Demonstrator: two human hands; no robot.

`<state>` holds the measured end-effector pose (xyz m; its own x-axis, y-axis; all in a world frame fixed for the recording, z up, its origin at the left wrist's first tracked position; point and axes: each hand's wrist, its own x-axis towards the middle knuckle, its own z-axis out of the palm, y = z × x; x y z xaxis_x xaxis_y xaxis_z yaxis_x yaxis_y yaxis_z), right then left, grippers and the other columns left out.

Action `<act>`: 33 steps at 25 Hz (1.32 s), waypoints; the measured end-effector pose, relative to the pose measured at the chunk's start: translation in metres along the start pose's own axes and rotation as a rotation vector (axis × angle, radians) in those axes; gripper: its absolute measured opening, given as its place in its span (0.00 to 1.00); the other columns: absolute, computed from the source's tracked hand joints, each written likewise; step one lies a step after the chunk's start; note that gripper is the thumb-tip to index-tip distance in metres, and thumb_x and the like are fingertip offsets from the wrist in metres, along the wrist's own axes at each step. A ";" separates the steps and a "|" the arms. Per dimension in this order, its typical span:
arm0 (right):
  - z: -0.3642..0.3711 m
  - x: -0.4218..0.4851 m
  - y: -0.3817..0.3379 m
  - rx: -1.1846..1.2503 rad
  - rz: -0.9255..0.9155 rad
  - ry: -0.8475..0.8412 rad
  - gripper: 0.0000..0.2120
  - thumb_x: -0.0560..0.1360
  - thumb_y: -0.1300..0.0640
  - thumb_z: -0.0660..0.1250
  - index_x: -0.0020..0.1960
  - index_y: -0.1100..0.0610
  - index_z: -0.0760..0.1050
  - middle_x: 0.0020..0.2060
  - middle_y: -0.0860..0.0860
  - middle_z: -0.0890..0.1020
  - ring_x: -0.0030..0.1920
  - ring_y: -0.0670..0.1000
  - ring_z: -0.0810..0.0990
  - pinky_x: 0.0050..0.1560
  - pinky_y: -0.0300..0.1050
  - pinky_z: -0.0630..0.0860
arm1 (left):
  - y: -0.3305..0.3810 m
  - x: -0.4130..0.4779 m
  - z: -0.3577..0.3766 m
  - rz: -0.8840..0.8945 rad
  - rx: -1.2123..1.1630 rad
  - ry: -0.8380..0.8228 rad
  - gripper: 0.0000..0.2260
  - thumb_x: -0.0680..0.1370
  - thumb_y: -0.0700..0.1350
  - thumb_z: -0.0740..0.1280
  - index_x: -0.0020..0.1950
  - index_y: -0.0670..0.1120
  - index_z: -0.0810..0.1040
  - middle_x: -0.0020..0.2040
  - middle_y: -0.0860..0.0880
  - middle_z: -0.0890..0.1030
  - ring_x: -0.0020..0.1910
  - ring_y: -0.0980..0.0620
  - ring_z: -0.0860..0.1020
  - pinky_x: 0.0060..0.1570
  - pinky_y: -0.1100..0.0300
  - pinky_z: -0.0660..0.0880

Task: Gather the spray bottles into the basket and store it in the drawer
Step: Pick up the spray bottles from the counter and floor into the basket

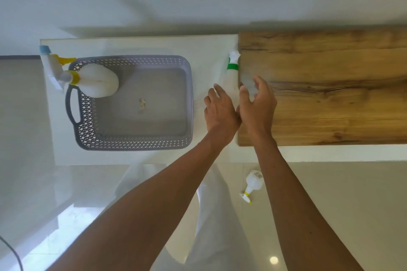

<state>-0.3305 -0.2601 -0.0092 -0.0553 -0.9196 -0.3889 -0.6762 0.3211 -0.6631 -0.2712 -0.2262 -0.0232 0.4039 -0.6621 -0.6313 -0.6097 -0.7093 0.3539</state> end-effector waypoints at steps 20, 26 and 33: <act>0.050 -0.120 -0.091 0.199 -0.191 -0.259 0.16 0.76 0.51 0.74 0.63 0.52 0.80 0.56 0.44 0.85 0.55 0.44 0.84 0.60 0.44 0.82 | -0.197 -0.089 -0.074 0.474 -0.252 0.445 0.34 0.73 0.51 0.75 0.71 0.32 0.70 0.71 0.38 0.73 0.71 0.43 0.71 0.69 0.53 0.73; 0.136 -0.194 -0.117 0.187 -0.460 -0.360 0.15 0.76 0.59 0.74 0.62 0.59 0.80 0.52 0.44 0.82 0.54 0.46 0.83 0.58 0.43 0.83 | -0.299 -0.090 -0.109 0.329 -0.275 0.549 0.31 0.73 0.48 0.75 0.70 0.33 0.71 0.71 0.38 0.73 0.73 0.44 0.71 0.69 0.56 0.73; 0.219 -0.223 -0.121 0.062 -0.485 -0.300 0.15 0.76 0.64 0.73 0.61 0.65 0.79 0.55 0.59 0.84 0.55 0.56 0.84 0.55 0.57 0.84 | -0.356 -0.048 -0.130 0.162 -0.352 0.484 0.24 0.73 0.42 0.76 0.65 0.33 0.76 0.64 0.37 0.80 0.64 0.39 0.79 0.62 0.47 0.78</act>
<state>-0.0753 -0.0441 0.0182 0.4675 -0.8636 -0.1890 -0.5276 -0.1011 -0.8434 0.0150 0.0267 -0.0293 0.6388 -0.7442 -0.1951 -0.4608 -0.5732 0.6776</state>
